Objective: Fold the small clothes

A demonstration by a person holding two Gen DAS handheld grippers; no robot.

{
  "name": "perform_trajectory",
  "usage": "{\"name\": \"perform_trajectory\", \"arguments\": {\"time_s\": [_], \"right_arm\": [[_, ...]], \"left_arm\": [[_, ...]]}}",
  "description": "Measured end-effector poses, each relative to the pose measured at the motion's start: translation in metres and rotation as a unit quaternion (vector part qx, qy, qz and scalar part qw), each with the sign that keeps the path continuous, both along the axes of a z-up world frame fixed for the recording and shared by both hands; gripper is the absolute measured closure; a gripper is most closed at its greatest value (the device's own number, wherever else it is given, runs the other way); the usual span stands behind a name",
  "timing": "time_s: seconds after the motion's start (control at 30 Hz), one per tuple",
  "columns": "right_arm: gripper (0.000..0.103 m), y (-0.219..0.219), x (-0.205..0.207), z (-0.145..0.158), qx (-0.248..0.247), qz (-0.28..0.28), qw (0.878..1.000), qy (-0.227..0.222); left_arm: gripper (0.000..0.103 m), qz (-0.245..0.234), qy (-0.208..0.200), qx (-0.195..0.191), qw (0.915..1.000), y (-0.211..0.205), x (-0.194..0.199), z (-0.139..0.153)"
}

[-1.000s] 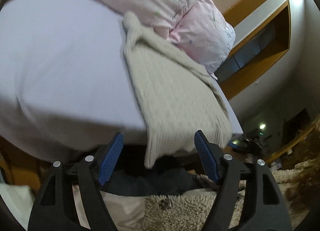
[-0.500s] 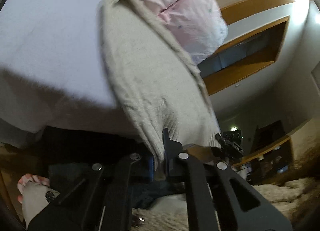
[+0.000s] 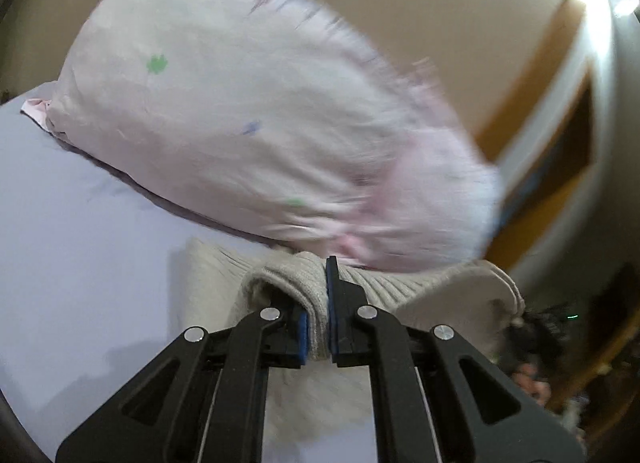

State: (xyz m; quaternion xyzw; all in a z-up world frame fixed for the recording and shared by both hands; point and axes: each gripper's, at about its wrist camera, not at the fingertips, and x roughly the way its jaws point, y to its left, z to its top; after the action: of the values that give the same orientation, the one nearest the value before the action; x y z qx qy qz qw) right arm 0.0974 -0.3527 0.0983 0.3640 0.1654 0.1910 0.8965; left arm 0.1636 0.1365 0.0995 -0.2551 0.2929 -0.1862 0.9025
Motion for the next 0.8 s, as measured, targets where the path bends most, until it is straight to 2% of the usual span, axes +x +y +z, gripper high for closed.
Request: {"name": "perform_trajectory", "arguments": {"time_s": [0.07, 0.1, 0.13, 0.17, 0.2, 0.23, 0.27, 0.3, 0.33, 0.37, 0.47, 0.53, 0.57, 0.63, 0.7, 0.8], "right_arm": [[0.090, -0.006, 0.057, -0.038, -0.018, -0.072, 0.990, 0.117], [0.088, -0.006, 0.073, -0.053, -0.033, -0.094, 0.981, 0.165], [0.081, -0.008, 0.086, -0.071, -0.053, -0.127, 0.965, 0.223], [0.063, -0.011, 0.087, -0.078, -0.053, -0.145, 0.957, 0.244], [0.052, -0.014, 0.082, -0.078, -0.043, -0.145, 0.961, 0.229], [0.020, -0.015, 0.076, -0.074, -0.042, -0.154, 0.964, 0.212], [0.002, -0.017, 0.065, -0.068, -0.050, -0.177, 0.963, 0.196], [0.002, -0.020, 0.056, -0.060, -0.057, -0.201, 0.963, 0.172], [0.002, -0.022, 0.043, -0.053, -0.058, -0.208, 0.967, 0.133], [0.002, -0.025, 0.035, -0.050, -0.055, -0.201, 0.972, 0.107], [0.002, -0.038, 0.025, -0.059, -0.028, -0.198, 0.977, 0.080], [0.002, -0.052, 0.022, -0.073, 0.009, -0.184, 0.977, 0.106], [0.002, -0.055, 0.022, -0.077, 0.028, -0.174, 0.978, 0.111], [0.002, -0.059, 0.019, -0.083, 0.042, -0.170, 0.978, 0.114], [0.002, -0.058, 0.020, -0.080, 0.045, -0.167, 0.979, 0.110], [0.002, -0.054, 0.020, -0.078, 0.054, -0.152, 0.981, 0.104]], "left_arm": [[0.095, 0.007, 0.060, 0.026, 0.9978, -0.014, 0.044, -0.025], [0.095, 0.000, 0.105, 0.039, 0.9937, -0.021, 0.065, -0.040], [0.095, -0.005, 0.140, 0.042, 0.9893, -0.023, 0.078, -0.049], [0.094, -0.013, 0.151, 0.030, 0.9880, -0.021, 0.082, -0.051], [0.086, -0.018, 0.144, 0.021, 0.9892, -0.017, 0.079, -0.049], [0.065, -0.018, 0.124, 0.018, 0.9920, -0.011, 0.071, -0.041], [0.047, -0.011, 0.110, 0.023, 0.9936, -0.004, 0.067, -0.036], [0.009, 0.022, 0.089, 0.043, 0.9948, 0.006, 0.055, -0.026], [0.002, 0.050, 0.076, 0.054, 0.9944, 0.015, 0.048, -0.020], [0.002, 0.066, 0.065, 0.056, 0.9942, 0.023, 0.039, -0.016], [0.006, 0.048, 0.107, 0.033, 0.9926, 0.037, 0.029, -0.031], [0.024, 0.033, 0.152, 0.028, 0.9875, 0.038, 0.029, -0.051], [0.025, 0.022, 0.174, 0.015, 0.9844, 0.037, 0.029, -0.062], [0.037, 0.006, 0.196, -0.009, 0.9805, 0.038, 0.026, -0.078], [0.039, 0.010, 0.182, -0.002, 0.9832, 0.031, 0.022, -0.080], [0.055, 0.006, 0.185, -0.029, 0.9823, 0.019, 0.019, -0.087]]}}
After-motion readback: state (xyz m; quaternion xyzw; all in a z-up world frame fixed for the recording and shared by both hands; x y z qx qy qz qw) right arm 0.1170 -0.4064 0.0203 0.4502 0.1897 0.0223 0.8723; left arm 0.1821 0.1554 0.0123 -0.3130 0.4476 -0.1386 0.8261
